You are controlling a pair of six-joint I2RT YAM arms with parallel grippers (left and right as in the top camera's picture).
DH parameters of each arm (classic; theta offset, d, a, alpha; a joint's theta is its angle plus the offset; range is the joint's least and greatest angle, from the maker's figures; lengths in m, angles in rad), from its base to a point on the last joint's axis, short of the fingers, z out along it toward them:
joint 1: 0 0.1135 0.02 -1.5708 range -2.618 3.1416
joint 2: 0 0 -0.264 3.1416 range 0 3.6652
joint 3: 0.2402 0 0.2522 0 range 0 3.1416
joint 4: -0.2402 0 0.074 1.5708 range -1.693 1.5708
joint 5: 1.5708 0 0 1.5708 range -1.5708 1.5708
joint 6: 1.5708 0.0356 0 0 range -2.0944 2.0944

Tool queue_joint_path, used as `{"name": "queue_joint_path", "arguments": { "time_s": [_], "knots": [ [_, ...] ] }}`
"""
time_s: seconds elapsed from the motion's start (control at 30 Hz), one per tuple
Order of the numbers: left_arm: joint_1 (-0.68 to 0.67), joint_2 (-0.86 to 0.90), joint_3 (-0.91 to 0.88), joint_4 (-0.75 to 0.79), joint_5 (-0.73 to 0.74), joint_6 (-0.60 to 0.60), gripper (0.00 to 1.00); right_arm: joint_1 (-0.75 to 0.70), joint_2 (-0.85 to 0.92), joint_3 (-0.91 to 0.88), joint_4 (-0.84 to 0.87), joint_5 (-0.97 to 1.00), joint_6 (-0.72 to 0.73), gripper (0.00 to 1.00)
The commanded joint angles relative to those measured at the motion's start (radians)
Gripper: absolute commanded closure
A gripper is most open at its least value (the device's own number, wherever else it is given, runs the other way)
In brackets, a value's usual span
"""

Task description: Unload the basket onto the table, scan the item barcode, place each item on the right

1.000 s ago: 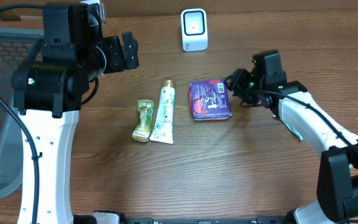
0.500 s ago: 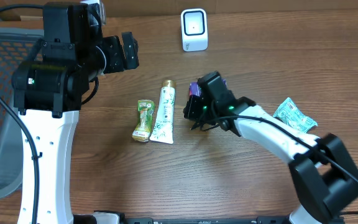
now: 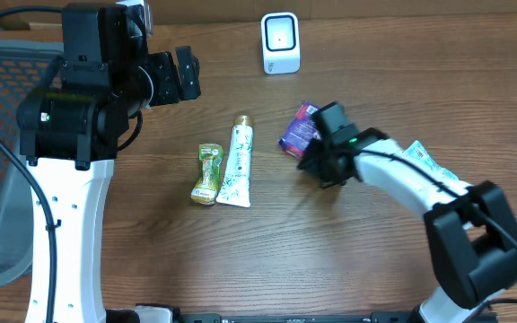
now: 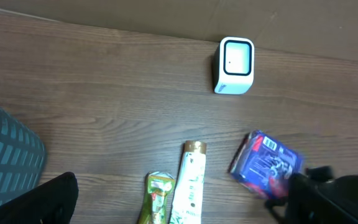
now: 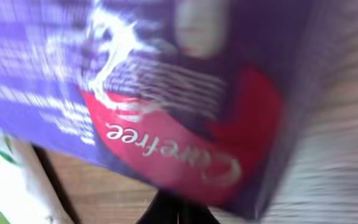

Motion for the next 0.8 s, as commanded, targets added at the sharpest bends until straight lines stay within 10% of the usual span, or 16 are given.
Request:
{"name": "queue_joint_path", "arguments": {
  "time_s": [0.0, 0.13, 0.33, 0.77],
  "knots": [
    [-0.002, 0.003, 0.007, 0.003, -0.006, 0.015, 0.00, -0.079, -0.092, 0.029, -0.016, 0.028, -0.124, 0.96],
    [-0.002, 0.003, 0.007, 0.003, -0.006, 0.015, 0.00, -0.223, -0.164, 0.035, -0.027, -0.104, -0.244, 0.87],
    [-0.002, 0.003, 0.007, 0.003, -0.006, 0.015, 0.00, -0.332, -0.155, 0.039, -0.018, -0.300, -0.385, 0.04],
    [-0.002, 0.003, 0.007, 0.003, -0.006, 0.015, 0.00, -0.326, 0.079, 0.039, 0.151, -0.475, -0.410, 0.05]
  ]
}}
